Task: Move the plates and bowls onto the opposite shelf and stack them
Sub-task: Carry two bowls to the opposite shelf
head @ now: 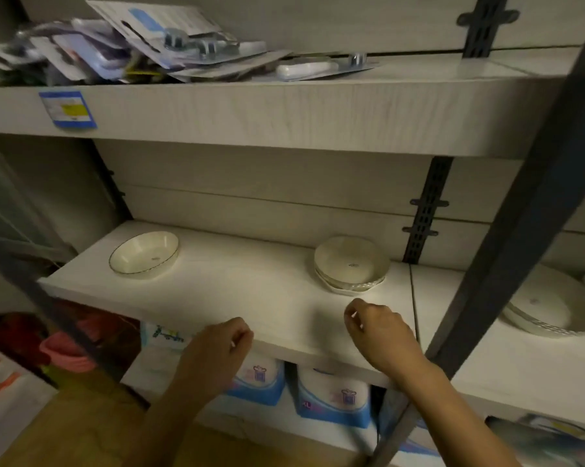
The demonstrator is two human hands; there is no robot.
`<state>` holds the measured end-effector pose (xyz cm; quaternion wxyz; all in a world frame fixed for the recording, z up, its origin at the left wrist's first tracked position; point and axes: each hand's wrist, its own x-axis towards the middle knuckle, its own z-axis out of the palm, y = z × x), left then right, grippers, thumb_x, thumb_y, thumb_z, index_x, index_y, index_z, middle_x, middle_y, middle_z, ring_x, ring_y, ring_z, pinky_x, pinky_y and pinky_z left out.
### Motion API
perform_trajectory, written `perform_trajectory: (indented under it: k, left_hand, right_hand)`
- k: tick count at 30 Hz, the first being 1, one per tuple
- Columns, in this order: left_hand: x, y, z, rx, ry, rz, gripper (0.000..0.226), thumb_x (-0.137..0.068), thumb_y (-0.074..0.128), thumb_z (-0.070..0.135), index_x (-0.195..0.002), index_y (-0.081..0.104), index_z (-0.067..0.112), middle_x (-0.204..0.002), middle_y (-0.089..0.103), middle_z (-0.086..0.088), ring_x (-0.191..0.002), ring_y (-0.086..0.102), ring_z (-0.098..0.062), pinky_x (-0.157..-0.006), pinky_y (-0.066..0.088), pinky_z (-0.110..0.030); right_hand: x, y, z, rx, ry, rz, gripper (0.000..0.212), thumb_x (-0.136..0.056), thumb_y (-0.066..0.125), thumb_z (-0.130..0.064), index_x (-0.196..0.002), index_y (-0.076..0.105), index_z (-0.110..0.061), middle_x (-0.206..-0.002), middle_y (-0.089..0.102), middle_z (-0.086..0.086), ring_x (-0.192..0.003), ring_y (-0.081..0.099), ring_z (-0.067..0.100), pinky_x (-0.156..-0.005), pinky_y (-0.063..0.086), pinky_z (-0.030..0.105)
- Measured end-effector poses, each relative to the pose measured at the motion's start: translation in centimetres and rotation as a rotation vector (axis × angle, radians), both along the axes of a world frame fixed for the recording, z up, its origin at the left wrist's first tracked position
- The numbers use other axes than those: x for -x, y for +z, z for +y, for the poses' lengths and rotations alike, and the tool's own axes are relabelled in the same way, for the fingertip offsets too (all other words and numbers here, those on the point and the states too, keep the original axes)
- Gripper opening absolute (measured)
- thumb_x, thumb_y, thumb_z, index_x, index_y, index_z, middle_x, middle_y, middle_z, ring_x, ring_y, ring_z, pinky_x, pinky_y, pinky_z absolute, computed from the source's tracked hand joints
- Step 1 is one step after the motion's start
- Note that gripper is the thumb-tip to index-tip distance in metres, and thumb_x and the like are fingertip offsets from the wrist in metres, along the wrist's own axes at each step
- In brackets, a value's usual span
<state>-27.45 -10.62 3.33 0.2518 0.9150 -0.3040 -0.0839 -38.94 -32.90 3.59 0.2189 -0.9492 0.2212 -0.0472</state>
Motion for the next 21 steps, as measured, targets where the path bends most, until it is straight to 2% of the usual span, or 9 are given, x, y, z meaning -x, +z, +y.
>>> perform_trajectory:
  k: [2, 6, 8, 10, 12, 15, 18, 21]
  left_hand:
    - [-2.4, 0.1, -1.0, -0.004, -0.028, 0.000, 0.020, -0.093, 0.045, 0.028, -0.074, 0.048, 0.028, -0.077, 0.067, -0.003, -0.072, 0.064, -0.013, -0.064, 0.050, -0.023]
    - [-6.4, 0.1, -3.4, 0.011, -0.088, 0.042, 0.016, -0.094, 0.044, 0.022, -0.081, 0.055, 0.023, -0.081, 0.067, 0.000, -0.066, 0.056, -0.006, -0.060, 0.042, -0.016]
    - [-8.1, -0.2, -4.9, 0.006, -0.122, 0.087, 0.017, -0.094, 0.043, 0.019, -0.087, 0.058, 0.017, -0.084, 0.067, -0.001, -0.068, 0.056, -0.008, -0.064, 0.045, -0.021]
    - [-9.9, -0.5, -6.4, 0.015, -0.138, 0.122, 0.019, -0.094, 0.040, 0.017, -0.088, 0.059, 0.016, -0.086, 0.067, -0.002, -0.073, 0.059, -0.015, -0.071, 0.049, -0.030]
    - [-11.4, -0.9, -7.8, 0.014, -0.162, 0.126, 0.019, -0.094, 0.038, 0.018, -0.091, 0.057, 0.017, -0.088, 0.067, -0.002, -0.077, 0.061, -0.019, -0.073, 0.050, -0.034]
    - [-13.1, -1.3, -9.5, -0.025, -0.233, 0.106, 0.017, -0.094, 0.037, 0.018, -0.093, 0.054, 0.017, -0.089, 0.068, -0.002, -0.076, 0.062, -0.023, -0.071, 0.052, -0.037]
    - [-14.6, -1.4, -10.1, -0.052, -0.266, 0.107, 0.016, -0.093, 0.038, 0.019, -0.090, 0.054, 0.018, -0.087, 0.070, -0.001, -0.075, 0.063, -0.023, -0.072, 0.053, -0.039]
    - [-16.0, -1.5, -10.0, -0.049, -0.296, 0.106, 0.014, -0.092, 0.041, 0.022, -0.094, 0.054, 0.018, -0.087, 0.070, -0.001, -0.077, 0.063, -0.021, -0.074, 0.053, -0.037]
  right_hand:
    - [-1.8, -0.4, -1.1, 0.040, -0.110, 0.008, 0.029, -0.097, 0.036, -0.030, -0.110, 0.056, -0.013, -0.105, 0.065, 0.011, -0.094, 0.061, 0.031, -0.069, 0.041, 0.032]
    - [-4.0, -1.3, -3.3, 0.048, -0.238, 0.080, 0.032, -0.098, 0.030, -0.027, -0.111, 0.054, -0.010, -0.106, 0.064, 0.014, -0.096, 0.059, 0.032, -0.073, 0.043, 0.035]
    - [-4.7, -1.5, -4.0, 0.032, -0.316, 0.090, 0.034, -0.098, 0.029, -0.028, -0.114, 0.053, -0.010, -0.108, 0.064, 0.014, -0.099, 0.058, 0.033, -0.076, 0.045, 0.036]
    - [-5.3, -1.7, -4.9, 0.054, -0.384, 0.104, 0.035, -0.098, 0.029, -0.030, -0.114, 0.054, -0.009, -0.109, 0.064, 0.014, -0.098, 0.060, 0.033, -0.073, 0.044, 0.034]
    - [-6.1, -1.9, -5.8, 0.076, -0.450, 0.136, 0.038, -0.098, 0.030, -0.033, -0.114, 0.054, -0.007, -0.110, 0.064, 0.015, -0.098, 0.061, 0.032, -0.071, 0.043, 0.032]
    - [-7.7, -2.4, -7.1, -0.003, -0.559, 0.197, 0.046, -0.098, 0.030, -0.040, -0.113, 0.053, -0.004, -0.111, 0.063, 0.015, -0.099, 0.060, 0.030, -0.072, 0.044, 0.032]
    - [-9.3, -2.9, -7.9, -0.163, -0.691, 0.201, 0.047, -0.093, 0.039, -0.045, -0.115, 0.051, -0.004, -0.108, 0.063, 0.014, -0.096, 0.064, 0.028, -0.075, 0.051, 0.034]
    - [-9.9, -3.4, -8.1, -0.227, -0.765, 0.254, 0.037, -0.093, 0.042, -0.037, -0.108, 0.057, -0.007, -0.095, 0.063, 0.009, -0.089, 0.064, 0.023, -0.073, 0.052, 0.031]
